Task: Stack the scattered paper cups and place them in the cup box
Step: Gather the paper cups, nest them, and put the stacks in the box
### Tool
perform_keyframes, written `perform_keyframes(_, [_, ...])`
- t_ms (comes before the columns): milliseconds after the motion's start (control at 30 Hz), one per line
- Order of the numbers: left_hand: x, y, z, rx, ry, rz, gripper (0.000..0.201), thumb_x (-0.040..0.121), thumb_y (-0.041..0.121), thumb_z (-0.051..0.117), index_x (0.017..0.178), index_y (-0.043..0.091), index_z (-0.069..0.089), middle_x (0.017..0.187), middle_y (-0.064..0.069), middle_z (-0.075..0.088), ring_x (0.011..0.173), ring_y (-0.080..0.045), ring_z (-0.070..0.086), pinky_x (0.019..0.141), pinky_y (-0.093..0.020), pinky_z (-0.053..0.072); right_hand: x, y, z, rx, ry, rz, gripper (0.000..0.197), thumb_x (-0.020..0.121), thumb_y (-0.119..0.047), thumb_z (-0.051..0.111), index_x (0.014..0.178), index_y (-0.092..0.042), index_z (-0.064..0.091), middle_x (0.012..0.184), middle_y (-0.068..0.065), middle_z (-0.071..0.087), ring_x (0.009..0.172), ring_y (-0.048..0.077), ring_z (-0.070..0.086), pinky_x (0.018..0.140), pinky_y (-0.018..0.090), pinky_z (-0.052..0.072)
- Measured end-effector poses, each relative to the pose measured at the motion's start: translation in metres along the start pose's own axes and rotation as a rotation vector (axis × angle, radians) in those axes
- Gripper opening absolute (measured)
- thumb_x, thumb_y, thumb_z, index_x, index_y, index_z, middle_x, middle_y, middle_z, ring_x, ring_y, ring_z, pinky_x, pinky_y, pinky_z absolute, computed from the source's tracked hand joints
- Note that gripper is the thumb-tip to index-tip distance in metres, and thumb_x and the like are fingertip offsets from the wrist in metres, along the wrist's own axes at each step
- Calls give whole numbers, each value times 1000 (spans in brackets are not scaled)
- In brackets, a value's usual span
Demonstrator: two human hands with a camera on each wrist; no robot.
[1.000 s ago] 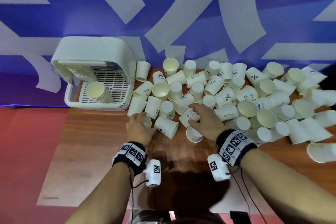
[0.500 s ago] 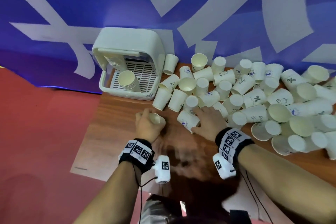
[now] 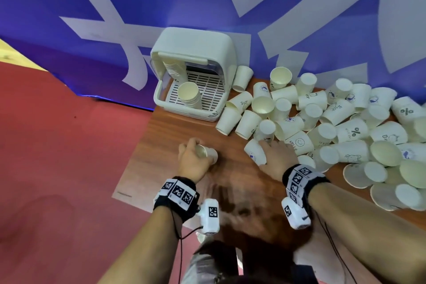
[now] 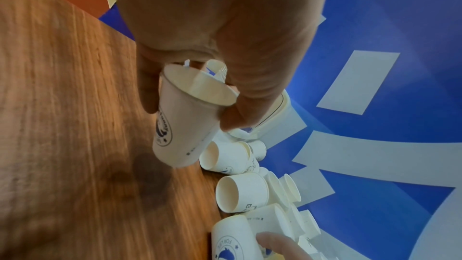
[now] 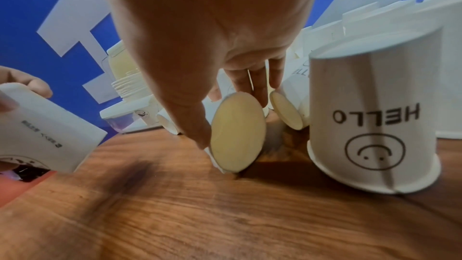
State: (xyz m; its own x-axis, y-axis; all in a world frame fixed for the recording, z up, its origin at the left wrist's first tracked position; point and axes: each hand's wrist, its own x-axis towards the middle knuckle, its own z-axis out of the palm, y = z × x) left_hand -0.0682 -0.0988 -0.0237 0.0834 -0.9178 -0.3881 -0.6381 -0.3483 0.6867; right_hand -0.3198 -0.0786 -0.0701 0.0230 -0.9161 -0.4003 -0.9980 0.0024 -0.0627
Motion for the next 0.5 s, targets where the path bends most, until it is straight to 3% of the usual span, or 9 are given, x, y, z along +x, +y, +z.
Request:
perform_keyframes(133, [0, -3, -6, -18, 32, 3, 43, 73, 12, 72, 105, 28, 48, 114, -1, 35, 103, -24, 47, 90, -28, 43, 0, -4, -1, 1, -15, -11, 73, 85, -49, 59, 147, -26, 27, 133, 6, 52, 121, 30, 46, 100, 42, 34])
perform_keyframes(267, [1, -4, -11, -21, 57, 0, 40, 73, 14, 70, 105, 26, 49, 114, -1, 36, 101, -24, 47, 97, -37, 45, 0, -6, -3, 35, -32, -28, 75, 81, -44, 63, 146, -30, 29, 133, 3, 51, 121, 28, 46, 102, 42, 33])
perform_keyframes(333, [2, -5, -13, -28, 61, -2, 37, 74, 16, 71, 103, 25, 50, 114, -1, 37, 101, -24, 48, 97, -36, 45, -1, -8, -4, 77, -34, -42, 74, 80, -43, 64, 145, -32, 30, 133, 2, 50, 119, 27, 47, 103, 41, 33])
perform_keyframes(500, [4, -4, -20, -54, 81, 24, 33, 78, 18, 69, 106, 23, 52, 114, -2, 39, 100, -22, 48, 90, -28, 40, -2, -17, -16, 258, -107, -63, 81, 80, -37, 68, 149, -31, 27, 130, 6, 47, 110, 27, 56, 94, 40, 46])
